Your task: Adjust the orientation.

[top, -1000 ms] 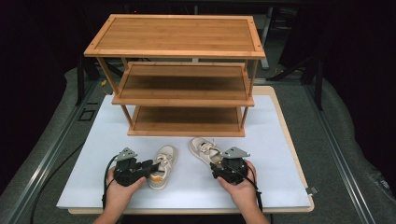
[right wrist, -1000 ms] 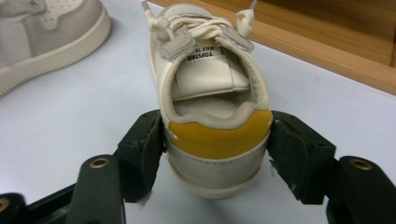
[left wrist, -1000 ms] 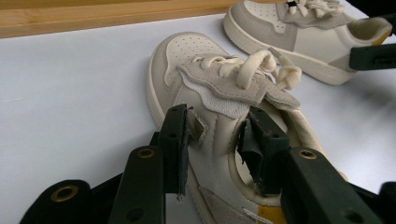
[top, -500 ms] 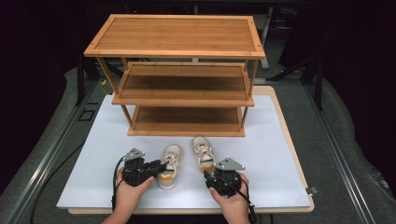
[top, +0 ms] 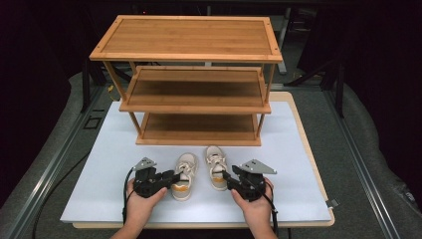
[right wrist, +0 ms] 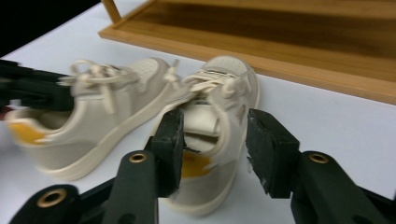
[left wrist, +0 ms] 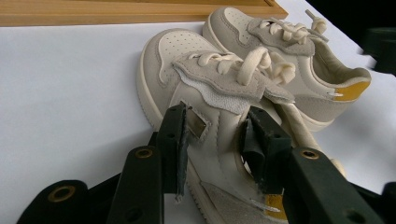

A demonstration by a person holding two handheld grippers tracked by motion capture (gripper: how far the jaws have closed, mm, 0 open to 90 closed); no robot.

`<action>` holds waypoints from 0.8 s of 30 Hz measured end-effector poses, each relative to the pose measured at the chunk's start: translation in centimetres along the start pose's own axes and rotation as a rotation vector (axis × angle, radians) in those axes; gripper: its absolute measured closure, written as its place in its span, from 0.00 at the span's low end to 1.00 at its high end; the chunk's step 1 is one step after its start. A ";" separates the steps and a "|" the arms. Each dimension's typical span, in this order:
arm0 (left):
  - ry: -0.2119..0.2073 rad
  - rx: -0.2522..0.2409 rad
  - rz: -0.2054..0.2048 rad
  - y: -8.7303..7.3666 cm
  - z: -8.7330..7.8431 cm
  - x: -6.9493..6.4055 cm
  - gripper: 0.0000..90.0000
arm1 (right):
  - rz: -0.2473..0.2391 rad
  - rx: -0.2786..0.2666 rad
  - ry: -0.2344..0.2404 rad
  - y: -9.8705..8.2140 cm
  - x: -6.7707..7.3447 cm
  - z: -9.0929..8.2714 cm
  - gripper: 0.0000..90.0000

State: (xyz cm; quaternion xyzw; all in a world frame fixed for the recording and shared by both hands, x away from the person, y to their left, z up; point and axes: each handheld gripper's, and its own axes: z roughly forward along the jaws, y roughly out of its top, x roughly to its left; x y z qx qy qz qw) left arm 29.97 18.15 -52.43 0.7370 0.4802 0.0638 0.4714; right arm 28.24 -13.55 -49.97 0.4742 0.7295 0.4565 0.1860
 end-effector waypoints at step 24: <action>-0.016 -0.005 -0.009 -0.2 0.2 0.3 0.66 | 0.052 0.114 0.032 0.0 -0.5 3.7 0.75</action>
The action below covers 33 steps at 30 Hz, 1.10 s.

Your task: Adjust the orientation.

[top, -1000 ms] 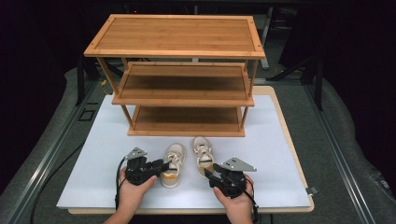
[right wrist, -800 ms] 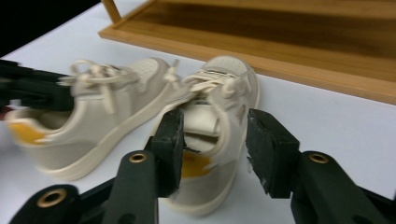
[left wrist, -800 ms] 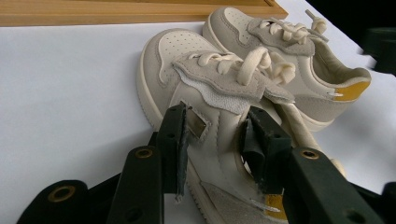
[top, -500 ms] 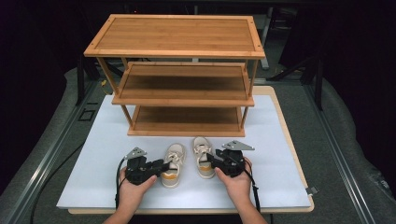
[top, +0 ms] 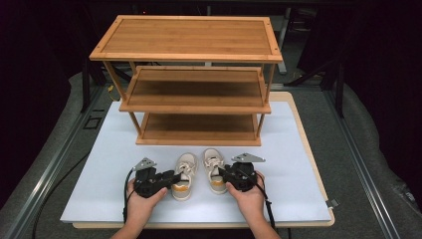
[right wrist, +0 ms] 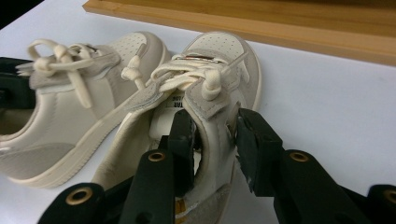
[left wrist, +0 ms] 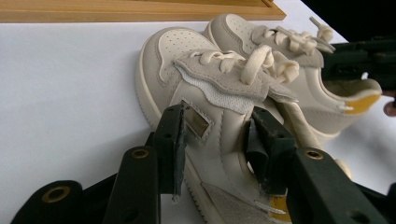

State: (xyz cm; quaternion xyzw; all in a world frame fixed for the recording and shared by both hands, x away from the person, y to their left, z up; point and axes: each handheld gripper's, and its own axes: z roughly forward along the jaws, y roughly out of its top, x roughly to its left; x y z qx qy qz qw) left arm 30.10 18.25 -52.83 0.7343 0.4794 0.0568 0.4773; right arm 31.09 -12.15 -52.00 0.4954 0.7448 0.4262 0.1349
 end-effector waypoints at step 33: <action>0.002 0.008 -0.011 1.1 1.3 -0.1 0.67 | 0.177 -0.062 0.058 -1.0 2.9 1.0 0.71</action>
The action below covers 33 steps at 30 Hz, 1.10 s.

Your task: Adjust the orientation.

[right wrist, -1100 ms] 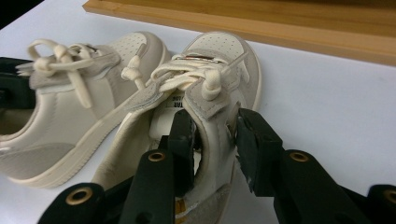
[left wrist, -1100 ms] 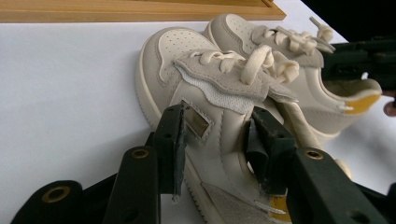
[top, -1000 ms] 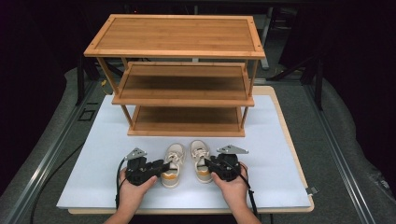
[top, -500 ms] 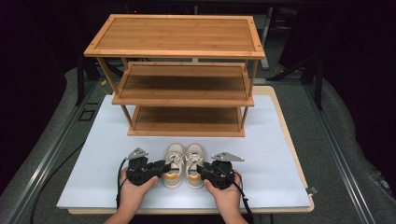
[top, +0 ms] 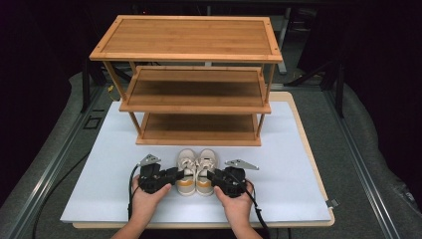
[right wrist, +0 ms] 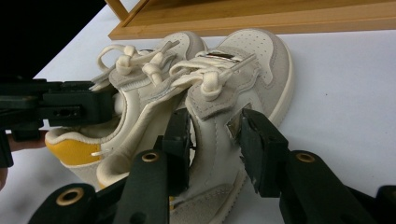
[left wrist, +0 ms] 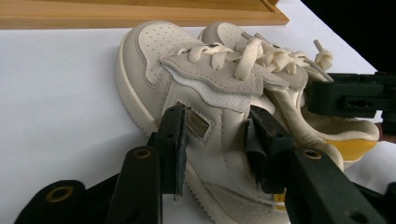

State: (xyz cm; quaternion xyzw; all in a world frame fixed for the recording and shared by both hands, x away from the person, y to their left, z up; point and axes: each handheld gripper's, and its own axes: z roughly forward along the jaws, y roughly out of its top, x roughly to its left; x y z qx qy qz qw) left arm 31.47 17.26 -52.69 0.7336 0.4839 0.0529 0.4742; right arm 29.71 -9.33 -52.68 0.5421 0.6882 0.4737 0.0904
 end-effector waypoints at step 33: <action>0.010 -0.083 -0.021 -1.2 0.0 -0.8 0.58 | -0.061 -0.041 -0.048 -0.9 0.3 -0.6 0.60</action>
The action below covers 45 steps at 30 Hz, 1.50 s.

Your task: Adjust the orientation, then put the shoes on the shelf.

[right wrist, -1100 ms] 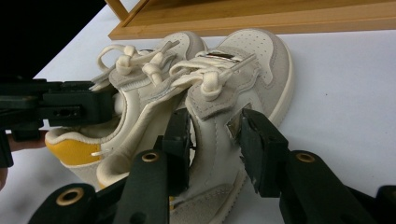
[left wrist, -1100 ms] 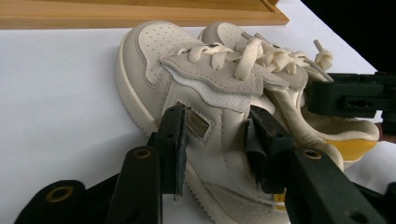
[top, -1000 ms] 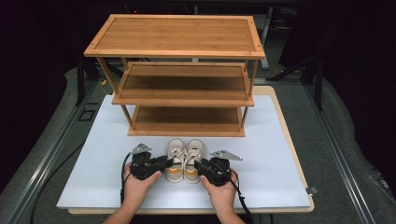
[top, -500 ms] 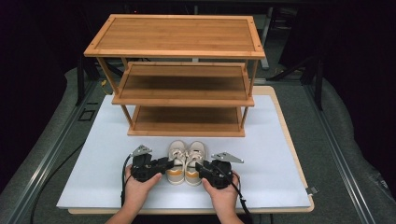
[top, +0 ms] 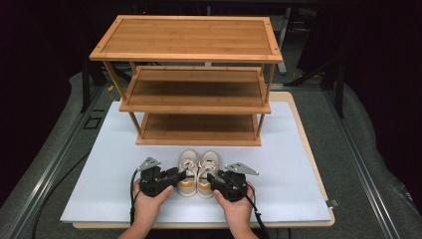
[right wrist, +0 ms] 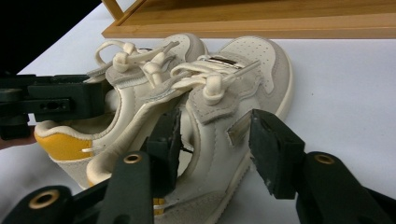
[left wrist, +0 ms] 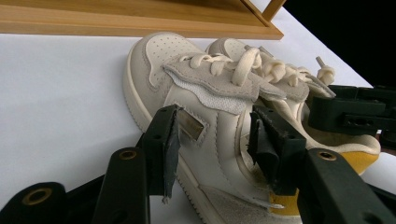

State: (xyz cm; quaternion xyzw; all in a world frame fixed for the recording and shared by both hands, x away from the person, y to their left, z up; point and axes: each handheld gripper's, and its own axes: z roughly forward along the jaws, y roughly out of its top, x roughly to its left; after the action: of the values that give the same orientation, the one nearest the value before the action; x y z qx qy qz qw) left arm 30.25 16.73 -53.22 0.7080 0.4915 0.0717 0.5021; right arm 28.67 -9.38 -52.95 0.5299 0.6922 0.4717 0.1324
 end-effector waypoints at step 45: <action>0.041 -0.190 -0.120 -2.2 1.0 -0.3 0.55 | 0.143 -0.151 -0.041 -1.9 0.1 0.9 0.58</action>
State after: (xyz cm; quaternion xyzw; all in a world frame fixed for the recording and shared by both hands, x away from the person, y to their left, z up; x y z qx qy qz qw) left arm 29.31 15.85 -55.32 0.6250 0.5343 0.1023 0.5599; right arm 28.08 -8.82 -54.85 0.5760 0.6122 0.5199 0.1521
